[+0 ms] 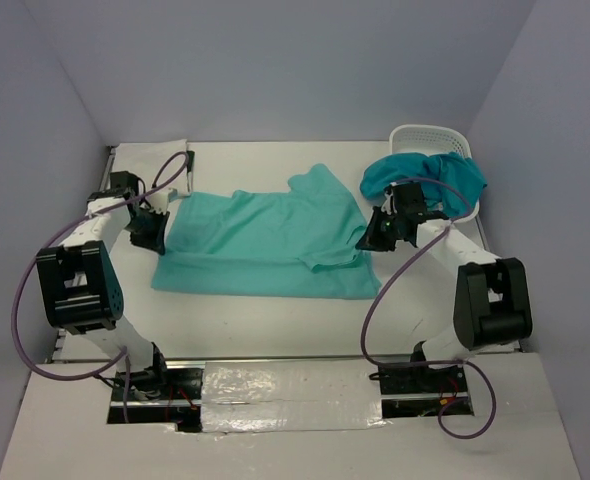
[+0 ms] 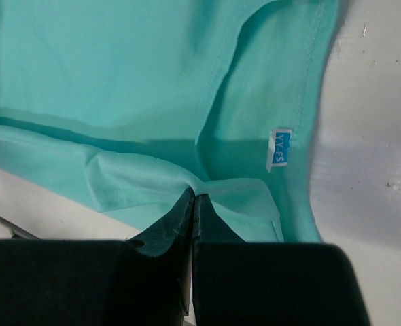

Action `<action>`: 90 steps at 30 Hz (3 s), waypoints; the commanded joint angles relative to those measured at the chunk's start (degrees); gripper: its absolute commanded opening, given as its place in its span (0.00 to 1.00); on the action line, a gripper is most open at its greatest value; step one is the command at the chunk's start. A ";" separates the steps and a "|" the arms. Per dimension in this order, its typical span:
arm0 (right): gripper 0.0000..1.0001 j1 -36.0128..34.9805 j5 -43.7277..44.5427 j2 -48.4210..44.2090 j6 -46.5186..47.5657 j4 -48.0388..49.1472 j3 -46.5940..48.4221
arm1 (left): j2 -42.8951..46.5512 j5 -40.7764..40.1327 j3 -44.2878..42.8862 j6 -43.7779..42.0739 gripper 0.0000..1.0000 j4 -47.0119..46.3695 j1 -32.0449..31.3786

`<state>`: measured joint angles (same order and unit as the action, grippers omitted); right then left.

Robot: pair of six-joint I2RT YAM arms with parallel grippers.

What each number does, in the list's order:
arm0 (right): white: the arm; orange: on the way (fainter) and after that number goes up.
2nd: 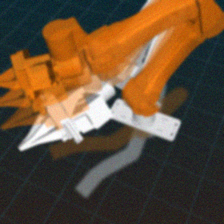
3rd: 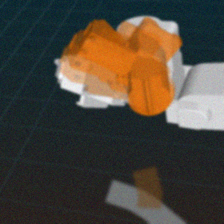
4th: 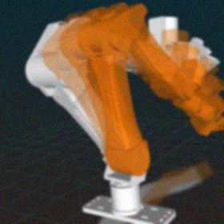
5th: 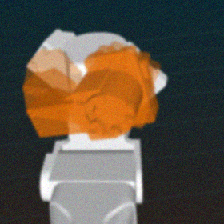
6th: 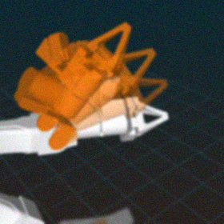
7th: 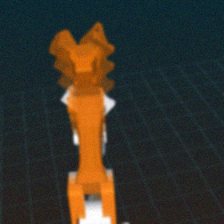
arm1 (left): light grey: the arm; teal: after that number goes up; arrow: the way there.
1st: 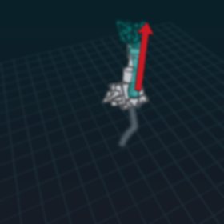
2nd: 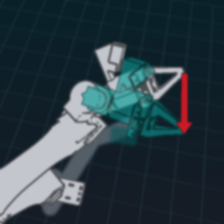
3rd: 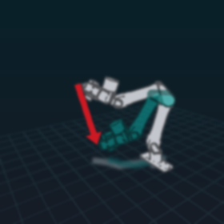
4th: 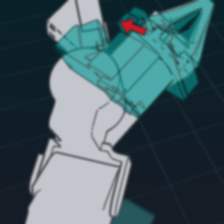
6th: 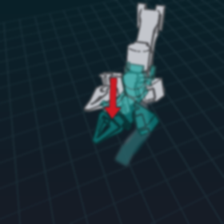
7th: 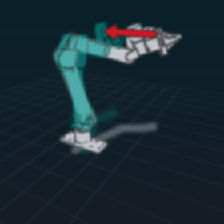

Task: Fold and stack the t-shirts
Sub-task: Fold the flattened tshirt in 1/3 of the way, then grap the side of the flattened tshirt furthest away from the robot with both arms

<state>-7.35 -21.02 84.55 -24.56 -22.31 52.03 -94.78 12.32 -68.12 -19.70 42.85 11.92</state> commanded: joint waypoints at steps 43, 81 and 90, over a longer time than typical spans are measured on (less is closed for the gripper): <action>0.00 3.93 10.02 -30.64 -19.65 -15.82 -23.29 | 5.82 -4.05 10.36 -8.68 0.00 14.17 6.89; 0.92 -11.19 20.98 56.38 7.16 -34.78 90.15 | -22.28 8.33 -22.42 13.54 0.76 -0.56 6.27; 0.90 -10.92 19.44 65.99 6.71 -35.84 85.25 | -25.00 11.06 -15.29 16.28 0.78 -6.99 3.55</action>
<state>-18.22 -1.72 147.04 -19.18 -50.15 137.40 -117.56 20.95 -86.13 -5.37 38.68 16.99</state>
